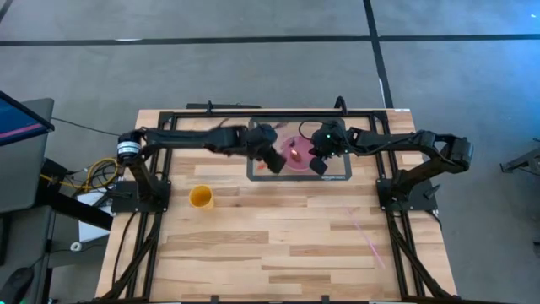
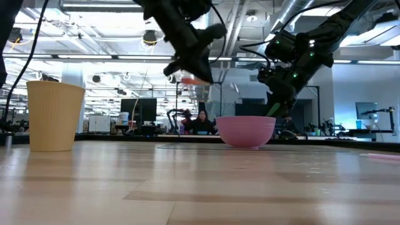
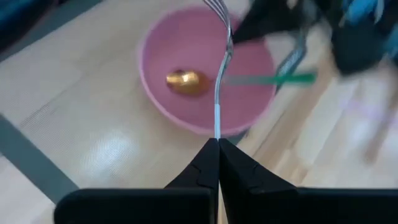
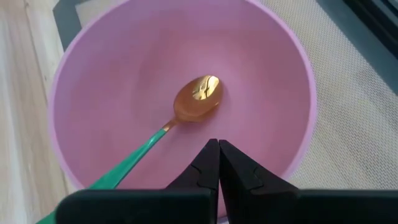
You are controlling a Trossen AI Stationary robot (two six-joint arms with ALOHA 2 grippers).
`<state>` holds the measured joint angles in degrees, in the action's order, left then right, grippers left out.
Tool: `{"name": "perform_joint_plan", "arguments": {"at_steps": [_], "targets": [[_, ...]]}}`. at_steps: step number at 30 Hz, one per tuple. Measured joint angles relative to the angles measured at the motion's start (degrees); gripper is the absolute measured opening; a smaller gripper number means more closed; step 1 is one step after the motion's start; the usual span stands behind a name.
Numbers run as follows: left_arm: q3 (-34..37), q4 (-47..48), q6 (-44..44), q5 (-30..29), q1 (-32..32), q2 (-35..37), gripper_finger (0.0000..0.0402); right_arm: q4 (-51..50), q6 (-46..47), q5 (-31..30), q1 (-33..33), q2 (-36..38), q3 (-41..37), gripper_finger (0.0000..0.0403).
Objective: Pick & Place Utensil
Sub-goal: Put the orange fork into the pink bowl
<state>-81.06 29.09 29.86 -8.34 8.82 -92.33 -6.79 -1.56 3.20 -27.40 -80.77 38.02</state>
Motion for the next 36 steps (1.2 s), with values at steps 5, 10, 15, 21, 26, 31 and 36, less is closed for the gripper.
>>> {"name": "perform_joint_plan", "arguments": {"at_steps": [5,10,15,21,26,31,36], "targets": [[-3.9,1.8,5.4,10.4,5.0,-0.5,0.0003,0.6,0.1,0.0,0.0,0.0,0.0,0.0],[-3.7,2.3,11.3,19.5,7.5,-4.6,0.0003,0.6,0.1,0.0,0.0,0.0,0.0,0.0],[-6.1,1.8,16.7,29.5,8.8,-10.3,0.0003,1.0,0.1,0.0,0.0,0.0,0.0,0.0],[-9.4,1.5,25.1,38.5,10.6,-14.7,0.0003,3.0,0.1,0.0,0.1,0.0,0.0,0.0],[-9.9,1.3,34.0,42.3,12.8,-15.5,0.0003,6.6,0.1,0.9,1.5,0.0,0.0,0.0],[-9.9,0.9,42.9,43.5,14.8,-15.1,0.0003,7.9,-0.4,2.9,3.2,-0.2,0.0,0.0],[-9.9,0.4,48.8,45.4,14.7,-15.0,0.0003,10.7,-0.4,2.9,4.1,-0.2,0.0,0.0]]}}
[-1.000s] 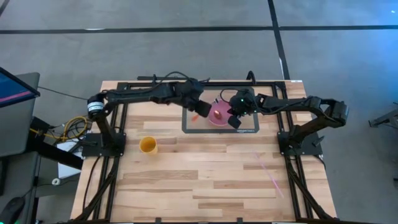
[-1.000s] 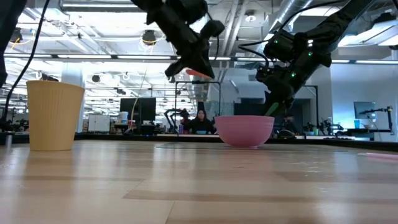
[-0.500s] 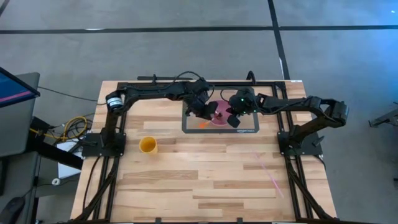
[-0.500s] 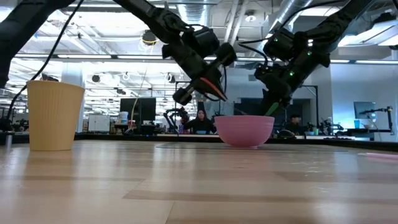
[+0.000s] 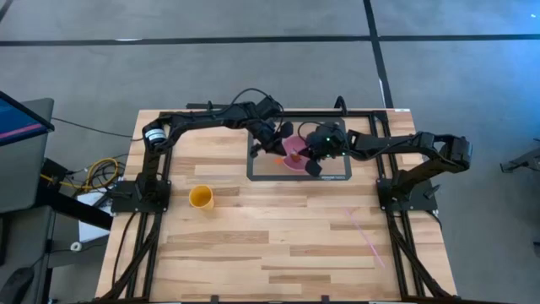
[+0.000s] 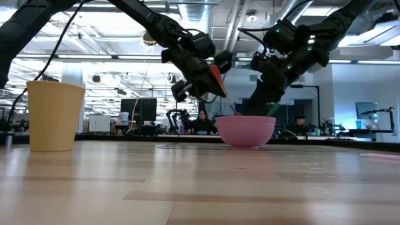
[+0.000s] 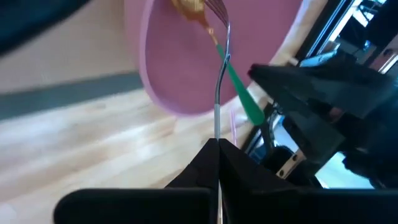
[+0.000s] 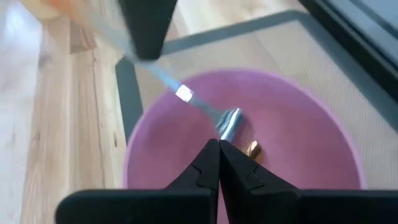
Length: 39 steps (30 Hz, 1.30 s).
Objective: Pick & Place Utensil
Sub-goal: Put the orange fork into the pink bowl
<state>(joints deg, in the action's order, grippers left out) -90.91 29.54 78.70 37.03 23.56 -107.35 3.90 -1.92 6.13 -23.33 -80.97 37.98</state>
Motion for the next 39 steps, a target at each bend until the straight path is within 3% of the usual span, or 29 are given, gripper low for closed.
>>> {"name": "perform_joint_plan", "arguments": {"at_steps": [10,22,28,39], "targets": [[0.0,-0.2,-0.2,0.8,-0.2,-0.3,0.0014,4.8,-8.8,-2.0,5.1,0.0,0.0,0.0006],[0.0,-0.4,-1.8,2.0,-0.3,-0.3,0.0014,7.9,-16.3,-22.7,14.9,0.6,0.0,0.0129],[0.0,-0.5,-4.1,2.0,-0.3,-0.3,0.0014,12.4,-19.7,-23.0,19.6,0.6,0.0,0.0169],[0.0,-0.7,-6.2,2.1,-0.4,-0.3,0.0014,20.2,-27.1,-25.5,22.3,0.1,0.0,0.016]]}}
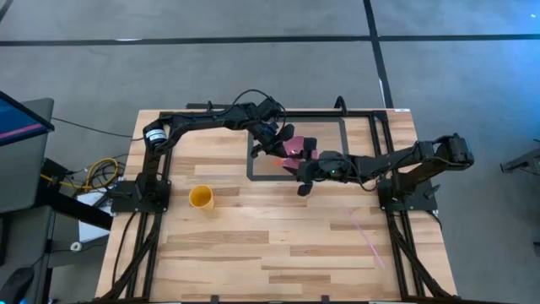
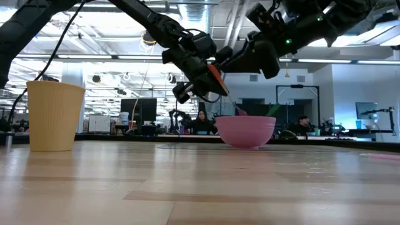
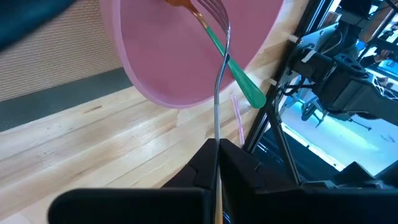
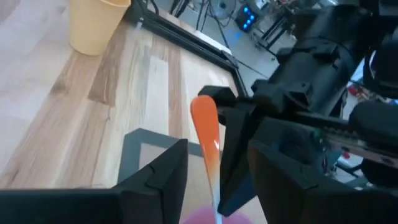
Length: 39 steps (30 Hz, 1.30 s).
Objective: Pick & Place Utensil
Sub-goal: Put the orange fork into the pink bowl
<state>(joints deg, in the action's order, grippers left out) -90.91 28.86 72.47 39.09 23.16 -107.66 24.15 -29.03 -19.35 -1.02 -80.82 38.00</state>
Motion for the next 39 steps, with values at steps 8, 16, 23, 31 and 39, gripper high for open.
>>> {"name": "perform_joint_plan", "arguments": {"at_steps": [8,16,23,31,39], "targets": [[0.0,-0.2,0.0,0.0,-0.5,0.0,0.0014,1.2,-0.1,5.9,-0.5,-0.2,0.0,0.0172],[0.0,-0.9,1.3,0.0,-1.0,0.0,0.0014,1.4,-0.1,6.0,-0.5,-0.2,0.0,0.0168],[0.0,-3.0,2.0,0.0,-1.7,0.0,0.0014,2.2,-0.8,6.0,-1.0,-1.9,0.0,0.0169],[0.0,-3.9,2.5,-0.3,-1.9,0.0,0.0014,10.7,-4.6,-1.7,-0.4,-7.9,0.0,0.0164],[0.1,-4.0,2.2,0.0,-1.9,0.0,0.0014,11.7,-7.8,-6.3,0.8,-9.0,0.1,0.0091]]}}
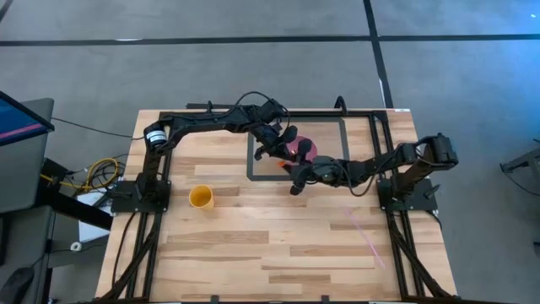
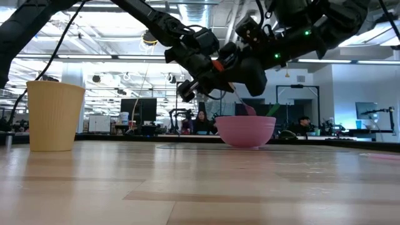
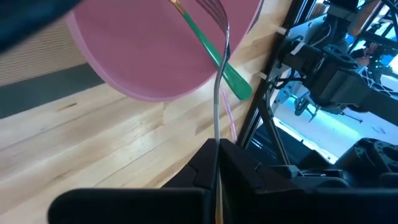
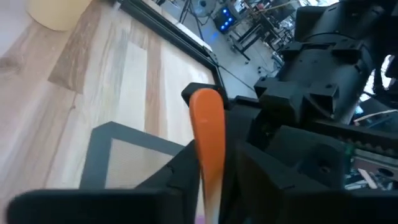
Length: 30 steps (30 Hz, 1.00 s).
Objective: Pick & Place Utensil
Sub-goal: Put the orange fork into the pink bowl
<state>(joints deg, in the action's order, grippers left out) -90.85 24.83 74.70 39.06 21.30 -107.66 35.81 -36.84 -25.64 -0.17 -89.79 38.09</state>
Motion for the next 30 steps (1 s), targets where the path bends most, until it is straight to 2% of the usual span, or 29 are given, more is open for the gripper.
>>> {"name": "perform_joint_plan", "arguments": {"at_steps": [8,13,19,26,30], "targets": [[0.0,-1.1,-2.5,0.2,0.0,0.0,0.0014,0.5,-1.2,-0.6,1.2,0.1,0.0,0.0007],[0.0,-1.1,-5.1,-1.1,0.0,0.0,0.0019,0.8,-0.8,-0.6,1.2,0.2,0.0,0.0012],[0.0,-1.3,-7.0,-1.6,0.0,0.0,0.0041,0.8,-0.6,-4.4,1.3,0.2,0.0,0.0007],[0.0,-2.4,-16.8,-5.4,0.0,0.9,0.0056,3.1,2.5,-6.1,1.6,0.2,0.0,0.0005],[0.0,-2.5,-26.2,-6.3,0.0,2.9,0.0052,4.0,4.7,-6.2,1.6,0.2,0.0,0.0004]]}}
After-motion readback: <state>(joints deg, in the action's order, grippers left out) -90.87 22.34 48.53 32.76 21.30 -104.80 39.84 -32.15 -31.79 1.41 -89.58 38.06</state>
